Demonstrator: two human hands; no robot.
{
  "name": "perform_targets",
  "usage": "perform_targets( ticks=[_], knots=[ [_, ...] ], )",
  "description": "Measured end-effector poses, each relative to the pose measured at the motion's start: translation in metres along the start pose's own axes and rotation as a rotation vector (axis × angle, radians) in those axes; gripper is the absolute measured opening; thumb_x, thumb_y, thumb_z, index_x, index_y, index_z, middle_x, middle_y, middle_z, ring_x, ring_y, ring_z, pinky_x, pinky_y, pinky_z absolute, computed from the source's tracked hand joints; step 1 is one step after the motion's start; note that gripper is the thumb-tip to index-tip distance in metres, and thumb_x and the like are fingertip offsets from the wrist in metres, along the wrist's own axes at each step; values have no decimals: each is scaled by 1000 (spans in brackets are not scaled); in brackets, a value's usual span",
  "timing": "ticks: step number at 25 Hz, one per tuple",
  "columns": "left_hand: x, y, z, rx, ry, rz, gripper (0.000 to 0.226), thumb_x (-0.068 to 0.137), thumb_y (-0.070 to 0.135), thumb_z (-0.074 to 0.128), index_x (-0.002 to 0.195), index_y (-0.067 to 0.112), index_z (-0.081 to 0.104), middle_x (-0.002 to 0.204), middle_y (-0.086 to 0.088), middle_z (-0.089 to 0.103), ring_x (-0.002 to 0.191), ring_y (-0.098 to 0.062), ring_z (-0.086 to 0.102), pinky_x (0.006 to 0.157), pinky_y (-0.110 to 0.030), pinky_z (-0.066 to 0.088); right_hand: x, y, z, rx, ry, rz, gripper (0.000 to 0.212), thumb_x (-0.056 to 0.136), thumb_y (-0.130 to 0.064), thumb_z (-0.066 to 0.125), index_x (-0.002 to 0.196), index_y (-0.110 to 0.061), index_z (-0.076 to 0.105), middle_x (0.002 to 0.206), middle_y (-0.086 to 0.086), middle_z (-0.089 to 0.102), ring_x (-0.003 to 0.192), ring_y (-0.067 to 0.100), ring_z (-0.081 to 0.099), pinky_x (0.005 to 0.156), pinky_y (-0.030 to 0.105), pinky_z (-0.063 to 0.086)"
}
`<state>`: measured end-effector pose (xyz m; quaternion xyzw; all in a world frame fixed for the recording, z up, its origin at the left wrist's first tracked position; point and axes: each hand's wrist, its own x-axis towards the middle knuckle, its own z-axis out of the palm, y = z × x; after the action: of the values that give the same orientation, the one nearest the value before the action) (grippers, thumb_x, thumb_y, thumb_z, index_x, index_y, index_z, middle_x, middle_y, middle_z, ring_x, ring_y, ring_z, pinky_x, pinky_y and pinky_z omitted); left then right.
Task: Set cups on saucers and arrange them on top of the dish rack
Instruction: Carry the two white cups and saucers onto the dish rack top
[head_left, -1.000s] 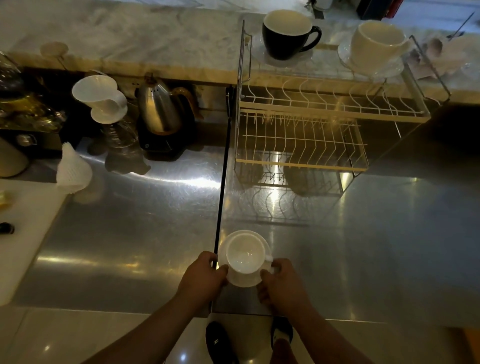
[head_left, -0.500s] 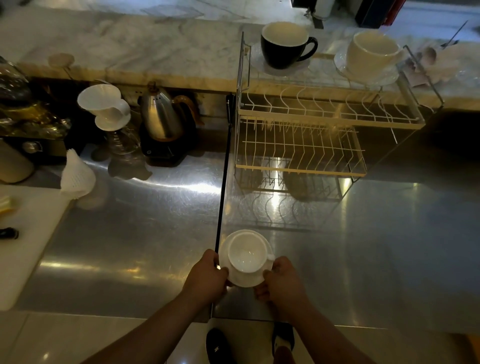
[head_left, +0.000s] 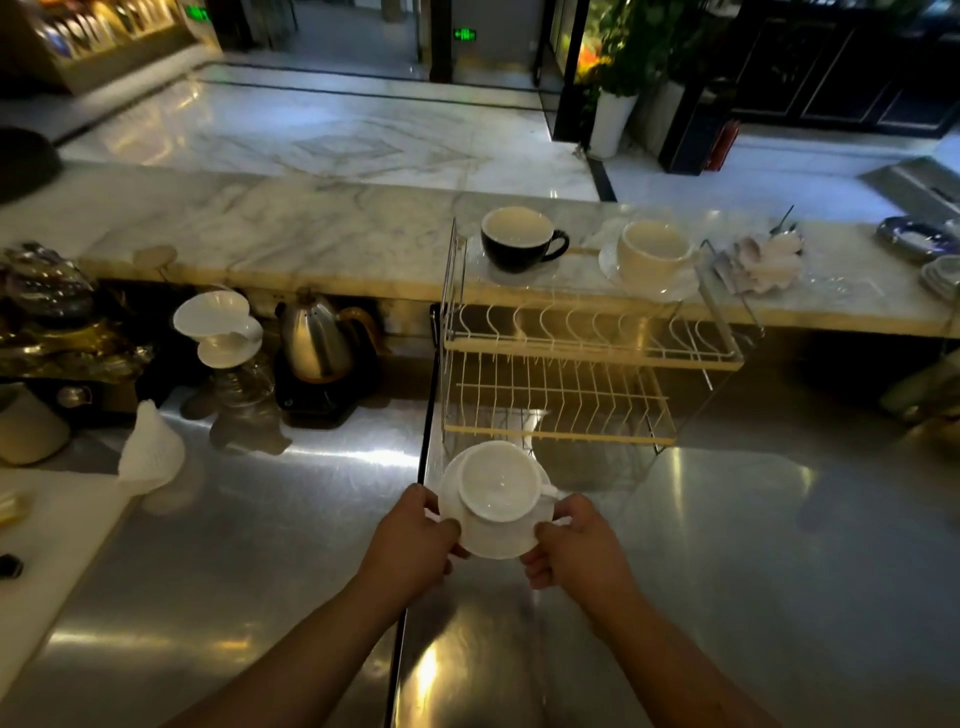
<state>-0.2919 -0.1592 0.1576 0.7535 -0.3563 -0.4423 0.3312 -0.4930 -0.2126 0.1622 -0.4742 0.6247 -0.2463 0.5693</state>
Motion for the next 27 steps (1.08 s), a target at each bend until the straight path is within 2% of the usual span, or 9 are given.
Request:
perform_targets(
  ticks=[4, 9, 14, 17, 20, 27],
  knots=[
    [-3, 55, -7, 6, 9, 91, 20, 89, 22, 68, 98, 29, 52, 69, 14, 77, 54, -9, 72, 43, -18, 49, -8, -50, -24, 12, 4, -68, 12, 94, -3, 55, 102, -12, 56, 68, 20, 74, 54, 27, 70, 49, 34, 57],
    [-3, 112, -8, -13, 2, 126, 18, 88, 19, 67, 98, 24, 53, 69, 7, 78, 50, -12, 69, 44, -21, 50, -11, -104, -55, 30, 5, -108, 15, 94, 4, 50, 108, 0, 52, 80, 35, 71, 52, 28, 65, 45, 33, 57],
    [4, 161, -1, -32, 9, 162, 17, 86, 16, 65, 97, 18, 52, 69, 1, 79, 44, -8, 65, 43, -24, 50, 4, -137, -86, 42, 17, -120, 15, 93, 1, 53, 107, -2, 56, 81, 33, 72, 50, 24, 65, 47, 34, 56],
    [10, 184, 7, -47, 16, 167, 16, 87, 17, 65, 99, 18, 54, 71, 1, 79, 47, -9, 65, 45, -26, 51, 22, -152, -102, 17, 0, -158, 11, 94, -1, 53, 102, -3, 60, 71, 26, 74, 50, 25, 68, 47, 33, 58],
    [20, 205, 20, -52, 41, 183, 15, 88, 17, 63, 101, 18, 54, 72, 0, 80, 46, -8, 65, 46, -27, 51, 43, -165, -123, 1, -16, -170, 14, 91, -2, 53, 104, -2, 59, 66, 22, 74, 52, 28, 70, 48, 33, 57],
    [47, 241, 53, -71, 89, 163, 12, 93, 14, 64, 99, 18, 55, 68, 2, 79, 42, -8, 64, 40, -23, 50, 83, -188, -164, -34, -63, -175, 9, 95, -6, 57, 104, -7, 58, 67, 17, 76, 53, 26, 73, 46, 31, 57]
  ],
)
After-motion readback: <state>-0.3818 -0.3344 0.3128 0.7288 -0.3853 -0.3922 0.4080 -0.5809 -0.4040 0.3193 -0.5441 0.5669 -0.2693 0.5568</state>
